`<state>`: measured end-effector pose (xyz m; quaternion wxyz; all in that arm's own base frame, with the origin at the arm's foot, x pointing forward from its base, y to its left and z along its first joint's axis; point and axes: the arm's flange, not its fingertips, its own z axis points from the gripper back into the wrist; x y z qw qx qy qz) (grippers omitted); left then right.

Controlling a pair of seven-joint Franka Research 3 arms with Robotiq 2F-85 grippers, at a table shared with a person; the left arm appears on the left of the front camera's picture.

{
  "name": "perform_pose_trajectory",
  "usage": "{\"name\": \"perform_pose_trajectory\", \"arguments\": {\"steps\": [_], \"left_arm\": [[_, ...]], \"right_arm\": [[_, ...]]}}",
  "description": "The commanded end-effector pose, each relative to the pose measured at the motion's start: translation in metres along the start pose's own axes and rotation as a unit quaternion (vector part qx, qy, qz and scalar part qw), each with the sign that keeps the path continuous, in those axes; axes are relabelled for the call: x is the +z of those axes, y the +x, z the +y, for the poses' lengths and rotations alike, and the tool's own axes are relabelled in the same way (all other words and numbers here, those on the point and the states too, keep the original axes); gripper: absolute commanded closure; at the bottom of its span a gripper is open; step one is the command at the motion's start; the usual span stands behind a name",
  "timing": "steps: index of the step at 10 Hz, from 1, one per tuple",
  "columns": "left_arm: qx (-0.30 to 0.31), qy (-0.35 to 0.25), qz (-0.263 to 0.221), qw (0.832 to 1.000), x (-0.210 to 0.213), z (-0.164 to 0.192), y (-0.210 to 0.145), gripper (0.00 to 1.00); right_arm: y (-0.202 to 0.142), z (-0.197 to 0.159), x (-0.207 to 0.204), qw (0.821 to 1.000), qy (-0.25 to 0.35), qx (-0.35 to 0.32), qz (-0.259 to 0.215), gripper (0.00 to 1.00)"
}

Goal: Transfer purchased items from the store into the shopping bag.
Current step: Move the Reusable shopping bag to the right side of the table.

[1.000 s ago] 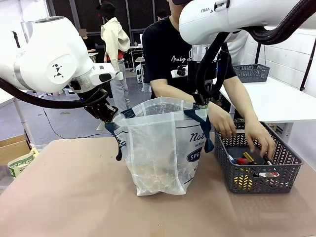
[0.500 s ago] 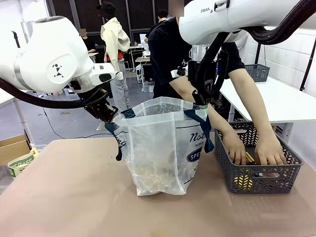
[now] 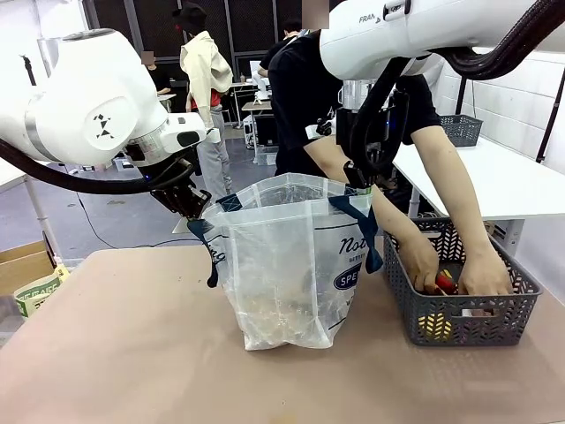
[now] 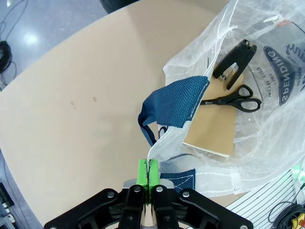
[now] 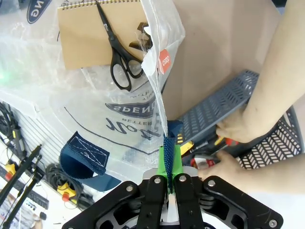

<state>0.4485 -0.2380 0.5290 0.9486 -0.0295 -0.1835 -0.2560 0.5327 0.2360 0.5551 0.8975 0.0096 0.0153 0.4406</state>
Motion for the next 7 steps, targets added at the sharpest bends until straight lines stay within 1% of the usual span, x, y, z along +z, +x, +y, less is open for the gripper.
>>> {"name": "perform_pose_trajectory", "arguments": {"steps": [1, 7], "left_arm": [[0.000, 0.000, 0.000, 1.000, -0.0001, 0.0003, -0.0006, 1.00], [0.000, 0.000, 0.000, 1.000, -0.0001, 0.0003, -0.0006, 1.00]], "right_arm": [[-0.0001, -0.0001, -0.0006, 1.000, 0.000, 0.000, 0.000, 1.00], [-0.0001, -0.0001, -0.0006, 1.000, 0.000, 0.000, 0.000, 1.00]]}}
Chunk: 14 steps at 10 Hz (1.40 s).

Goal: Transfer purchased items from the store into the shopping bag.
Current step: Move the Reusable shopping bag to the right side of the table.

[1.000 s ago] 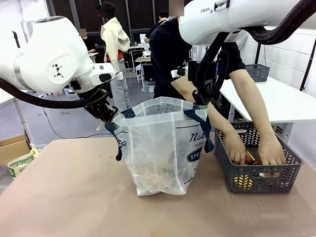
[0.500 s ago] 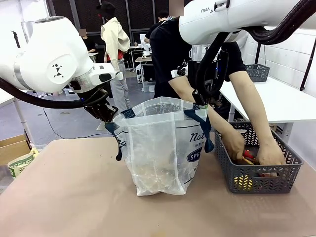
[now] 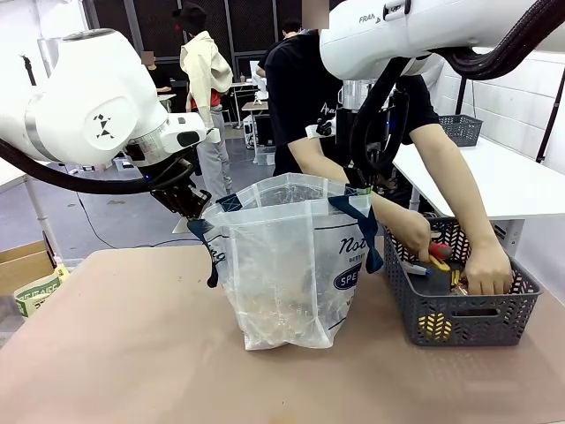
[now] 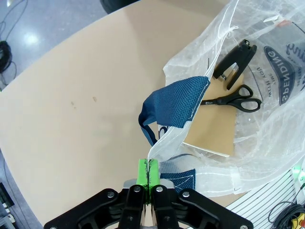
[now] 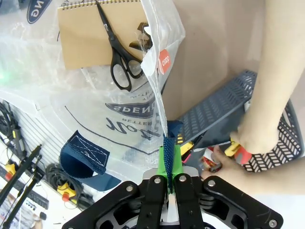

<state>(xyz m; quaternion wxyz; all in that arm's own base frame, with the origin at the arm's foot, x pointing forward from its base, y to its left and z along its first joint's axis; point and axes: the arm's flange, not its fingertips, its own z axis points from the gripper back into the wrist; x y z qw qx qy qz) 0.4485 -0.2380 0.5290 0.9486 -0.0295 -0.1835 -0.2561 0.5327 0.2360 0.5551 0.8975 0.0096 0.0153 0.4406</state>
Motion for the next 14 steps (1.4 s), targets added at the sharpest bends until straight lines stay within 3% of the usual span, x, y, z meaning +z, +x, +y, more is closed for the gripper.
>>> {"name": "perform_pose_trajectory", "arguments": {"steps": [1, 14], "left_arm": [[0.000, 0.000, 0.000, 1.000, -0.0001, 0.0003, -0.0006, 1.00], [0.000, 0.000, 0.000, 1.000, -0.0001, 0.0003, -0.0006, 1.00]], "right_arm": [[-0.0001, -0.0001, -0.0006, 1.000, 0.000, 0.000, 0.000, 1.00], [-0.0001, -0.0001, -0.0006, 1.000, 0.000, 0.000, 0.000, 1.00]]}}
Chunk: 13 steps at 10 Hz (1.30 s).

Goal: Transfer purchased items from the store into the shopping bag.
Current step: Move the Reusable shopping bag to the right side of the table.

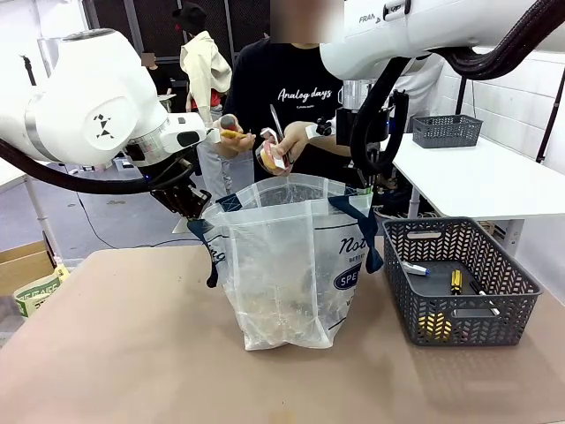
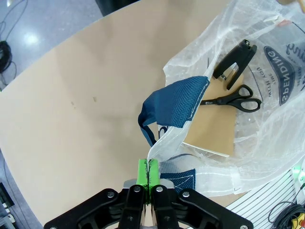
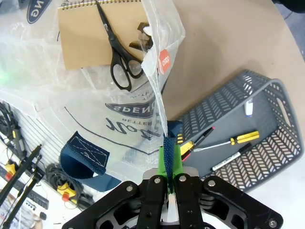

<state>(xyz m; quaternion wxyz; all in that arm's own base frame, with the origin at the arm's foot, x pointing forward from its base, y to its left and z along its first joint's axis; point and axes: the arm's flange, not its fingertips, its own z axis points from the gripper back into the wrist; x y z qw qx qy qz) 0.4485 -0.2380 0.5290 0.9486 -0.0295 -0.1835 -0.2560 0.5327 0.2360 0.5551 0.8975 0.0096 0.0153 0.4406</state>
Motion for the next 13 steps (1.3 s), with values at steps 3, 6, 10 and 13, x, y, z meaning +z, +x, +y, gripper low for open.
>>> {"name": "perform_pose_trajectory", "arguments": {"steps": [3, 6, 10, 13], "left_arm": [[0.000, 0.000, 0.000, 1.000, -0.0001, 0.0003, -0.0006, 1.00], [0.000, 0.000, 0.000, 1.000, -0.0001, 0.0003, -0.0006, 1.00], [0.000, 0.000, 0.000, 1.000, -0.0001, 0.0003, -0.0006, 1.00], [0.000, 0.000, 0.000, 1.000, -0.0001, 0.0003, -0.0006, 1.00]], "right_arm": [[-0.0001, -0.0001, -0.0006, 1.000, 0.000, 0.000, 0.000, 1.00], [-0.0001, -0.0001, -0.0006, 1.000, 0.000, 0.000, 0.000, 1.00], [-0.0001, -0.0001, -0.0006, 1.000, 0.000, 0.000, 0.000, 1.00], [-0.0001, -0.0001, -0.0006, 1.000, 0.000, 0.000, 0.000, 1.00]]}}
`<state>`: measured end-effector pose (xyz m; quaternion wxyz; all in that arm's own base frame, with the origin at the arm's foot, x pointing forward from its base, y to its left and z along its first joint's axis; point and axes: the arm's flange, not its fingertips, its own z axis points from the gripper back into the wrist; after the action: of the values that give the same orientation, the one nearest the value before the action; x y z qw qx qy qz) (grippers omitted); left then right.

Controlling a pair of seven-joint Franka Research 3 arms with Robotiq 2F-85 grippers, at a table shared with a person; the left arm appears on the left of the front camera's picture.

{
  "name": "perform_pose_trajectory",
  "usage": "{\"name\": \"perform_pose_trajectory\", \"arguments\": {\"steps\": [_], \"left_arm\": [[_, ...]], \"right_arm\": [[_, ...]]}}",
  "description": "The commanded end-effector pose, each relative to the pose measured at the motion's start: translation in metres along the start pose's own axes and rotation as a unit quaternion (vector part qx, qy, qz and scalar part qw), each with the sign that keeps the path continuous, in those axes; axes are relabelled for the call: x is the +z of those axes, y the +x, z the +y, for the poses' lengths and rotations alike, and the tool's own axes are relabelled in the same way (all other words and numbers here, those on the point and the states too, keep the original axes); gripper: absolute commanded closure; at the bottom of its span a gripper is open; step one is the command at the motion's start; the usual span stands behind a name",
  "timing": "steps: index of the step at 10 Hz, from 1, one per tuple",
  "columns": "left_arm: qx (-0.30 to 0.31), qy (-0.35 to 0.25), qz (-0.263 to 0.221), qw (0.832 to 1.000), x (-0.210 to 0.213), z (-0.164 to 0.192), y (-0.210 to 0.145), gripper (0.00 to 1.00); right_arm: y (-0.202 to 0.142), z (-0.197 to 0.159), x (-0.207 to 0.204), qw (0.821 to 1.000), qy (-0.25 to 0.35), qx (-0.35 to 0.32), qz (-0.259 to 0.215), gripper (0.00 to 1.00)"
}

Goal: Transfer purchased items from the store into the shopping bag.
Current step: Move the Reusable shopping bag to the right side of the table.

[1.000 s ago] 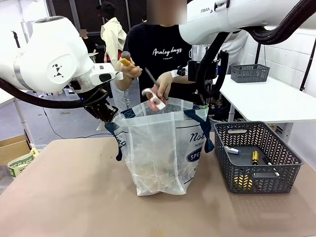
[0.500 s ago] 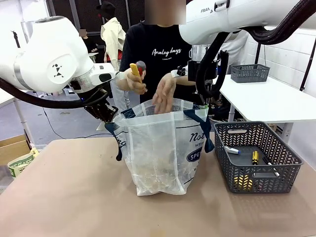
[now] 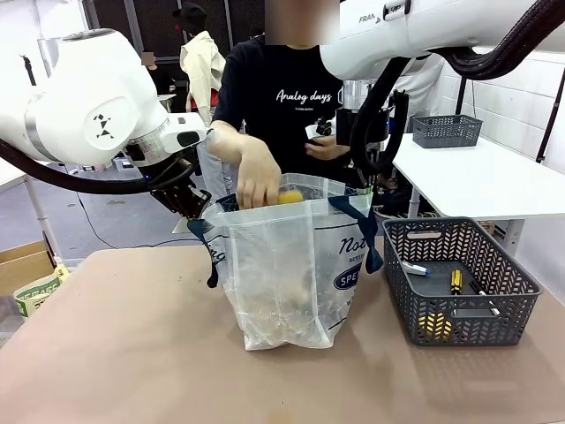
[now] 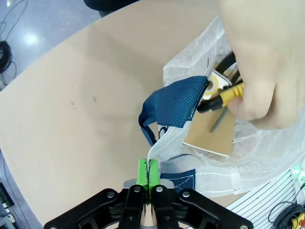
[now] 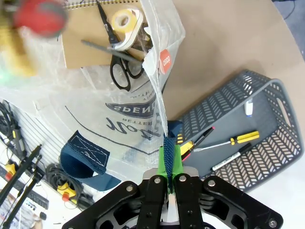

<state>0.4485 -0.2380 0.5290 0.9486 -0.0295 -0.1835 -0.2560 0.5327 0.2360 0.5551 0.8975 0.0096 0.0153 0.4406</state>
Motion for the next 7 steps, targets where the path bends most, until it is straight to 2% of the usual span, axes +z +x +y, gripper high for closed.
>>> {"name": "perform_pose_trajectory", "arguments": {"steps": [1, 7], "left_arm": [[0.000, 0.000, 0.000, 1.000, -0.0001, 0.0003, -0.0006, 1.00], [0.000, 0.000, 0.000, 1.000, -0.0001, 0.0003, -0.0006, 1.00]], "right_arm": [[-0.0001, -0.0001, -0.0006, 1.000, 0.000, 0.000, 0.000, 1.00], [-0.0001, -0.0001, -0.0006, 1.000, 0.000, 0.000, 0.000, 1.00]]}}
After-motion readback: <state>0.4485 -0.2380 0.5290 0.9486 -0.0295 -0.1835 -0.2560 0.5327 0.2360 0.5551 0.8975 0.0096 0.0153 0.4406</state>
